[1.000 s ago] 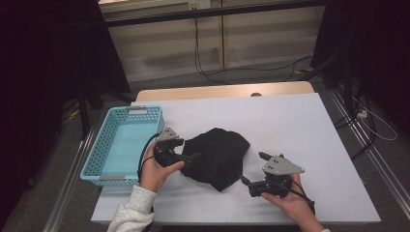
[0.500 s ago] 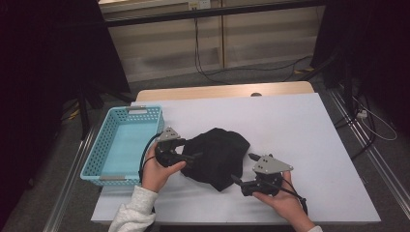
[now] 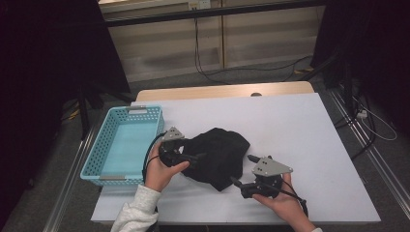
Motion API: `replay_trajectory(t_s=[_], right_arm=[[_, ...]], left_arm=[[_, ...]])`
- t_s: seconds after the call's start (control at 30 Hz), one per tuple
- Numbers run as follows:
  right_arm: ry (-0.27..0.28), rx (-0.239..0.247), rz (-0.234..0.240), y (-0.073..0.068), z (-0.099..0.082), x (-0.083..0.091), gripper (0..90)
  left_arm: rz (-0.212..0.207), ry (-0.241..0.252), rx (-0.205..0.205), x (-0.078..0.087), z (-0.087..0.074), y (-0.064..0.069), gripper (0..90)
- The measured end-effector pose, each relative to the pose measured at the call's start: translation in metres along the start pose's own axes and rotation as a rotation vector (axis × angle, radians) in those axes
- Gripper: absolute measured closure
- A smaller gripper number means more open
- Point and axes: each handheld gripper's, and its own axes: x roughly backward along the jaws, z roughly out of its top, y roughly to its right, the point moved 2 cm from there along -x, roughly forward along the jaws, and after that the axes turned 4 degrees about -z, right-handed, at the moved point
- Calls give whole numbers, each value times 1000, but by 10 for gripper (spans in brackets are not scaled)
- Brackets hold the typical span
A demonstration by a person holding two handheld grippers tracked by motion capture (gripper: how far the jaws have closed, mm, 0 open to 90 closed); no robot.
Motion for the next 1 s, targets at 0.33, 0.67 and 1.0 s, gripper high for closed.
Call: replay_trajectory(t_s=[0.33, 0.67, 1.0], right_arm=[[-11, 3, 27, -8, 5, -10, 185], [-23, 3, 68, -12, 5, -17, 258], [-27, 35, 86, -32, 14, -29, 103]], left_arm=[[9, 5, -5, 2, 0, -1, 86], [26, 16, 9, 8, 0, -5, 87], [28, 19, 8, 9, 1, -3, 86]])
